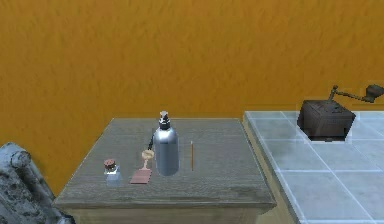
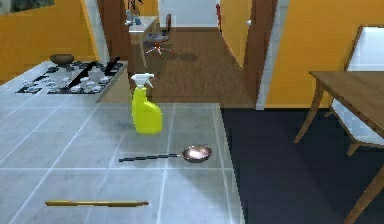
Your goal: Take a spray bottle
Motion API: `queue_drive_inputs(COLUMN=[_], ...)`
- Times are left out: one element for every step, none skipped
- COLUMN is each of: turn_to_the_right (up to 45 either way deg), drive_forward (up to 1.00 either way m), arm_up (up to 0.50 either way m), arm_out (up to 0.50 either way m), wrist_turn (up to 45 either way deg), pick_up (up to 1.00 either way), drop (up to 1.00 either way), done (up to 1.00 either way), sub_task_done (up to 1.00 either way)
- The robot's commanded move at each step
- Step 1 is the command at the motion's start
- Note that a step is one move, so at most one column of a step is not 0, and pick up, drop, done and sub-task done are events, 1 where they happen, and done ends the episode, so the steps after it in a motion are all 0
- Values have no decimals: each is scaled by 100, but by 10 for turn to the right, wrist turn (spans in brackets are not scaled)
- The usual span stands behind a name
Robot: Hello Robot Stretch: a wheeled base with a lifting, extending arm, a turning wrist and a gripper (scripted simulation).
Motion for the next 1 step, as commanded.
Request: queue_drive_inputs(turn_to_the_right=[0], drive_forward=[0], arm_up=[50], arm_out=[0], wrist_turn=[0], pick_up=[0], drop=[0], done=[0], sub_task_done=[0])
